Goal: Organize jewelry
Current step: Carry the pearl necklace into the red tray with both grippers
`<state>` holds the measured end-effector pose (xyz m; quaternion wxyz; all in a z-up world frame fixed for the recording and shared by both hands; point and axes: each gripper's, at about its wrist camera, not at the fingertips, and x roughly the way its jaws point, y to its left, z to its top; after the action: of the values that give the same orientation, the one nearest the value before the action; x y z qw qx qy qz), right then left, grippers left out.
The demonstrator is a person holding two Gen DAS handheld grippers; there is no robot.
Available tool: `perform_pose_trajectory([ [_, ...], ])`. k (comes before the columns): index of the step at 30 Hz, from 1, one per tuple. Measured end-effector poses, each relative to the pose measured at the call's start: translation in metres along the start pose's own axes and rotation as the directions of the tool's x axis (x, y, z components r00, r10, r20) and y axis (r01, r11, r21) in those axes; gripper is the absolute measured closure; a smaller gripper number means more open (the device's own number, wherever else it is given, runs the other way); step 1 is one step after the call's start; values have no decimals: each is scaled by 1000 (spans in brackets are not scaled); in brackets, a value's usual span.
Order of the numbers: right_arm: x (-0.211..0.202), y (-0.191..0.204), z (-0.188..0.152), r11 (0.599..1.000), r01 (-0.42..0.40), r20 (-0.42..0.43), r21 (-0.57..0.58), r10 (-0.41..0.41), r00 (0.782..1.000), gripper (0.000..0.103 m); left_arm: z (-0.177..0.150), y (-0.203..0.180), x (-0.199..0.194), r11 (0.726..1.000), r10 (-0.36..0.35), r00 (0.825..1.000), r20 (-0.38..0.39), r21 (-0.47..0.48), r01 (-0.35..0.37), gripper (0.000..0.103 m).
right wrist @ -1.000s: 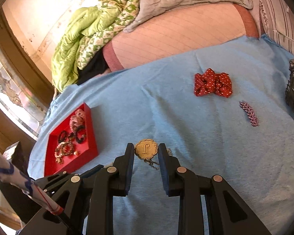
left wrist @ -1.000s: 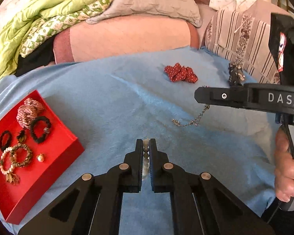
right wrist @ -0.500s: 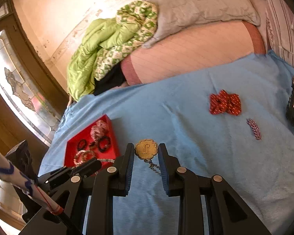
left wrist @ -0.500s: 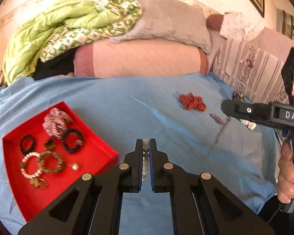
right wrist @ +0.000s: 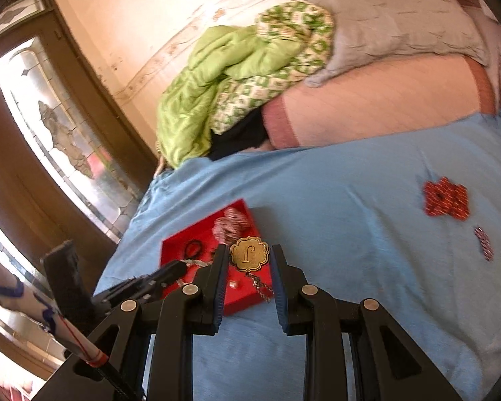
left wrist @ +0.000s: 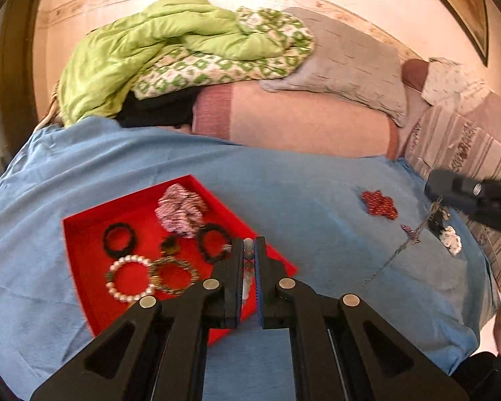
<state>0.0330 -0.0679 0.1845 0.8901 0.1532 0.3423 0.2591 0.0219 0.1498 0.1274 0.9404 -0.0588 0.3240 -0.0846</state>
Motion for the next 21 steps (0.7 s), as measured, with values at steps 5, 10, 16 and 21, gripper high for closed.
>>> perform_pose_trajectory([
  [5,22,40,12,997,-54,-4,-48,54,999,76,-4,28,5,998,21,1000,-21,-55,-22,97],
  [10,54,67,12,992,-99,-36,-72,97,995,76,-14,48,16,995,39,997,-66,-84,-44,97],
  [16,100,65,0,994,-79,-97,-81,71,993,76,-24,63,34,991,34,991,-128,-125,-50,97],
  [21,130,44,-10,997,-46,-154,-60,36,987,76,-28,62,43,991,36,988,-153,-120,-55,97],
])
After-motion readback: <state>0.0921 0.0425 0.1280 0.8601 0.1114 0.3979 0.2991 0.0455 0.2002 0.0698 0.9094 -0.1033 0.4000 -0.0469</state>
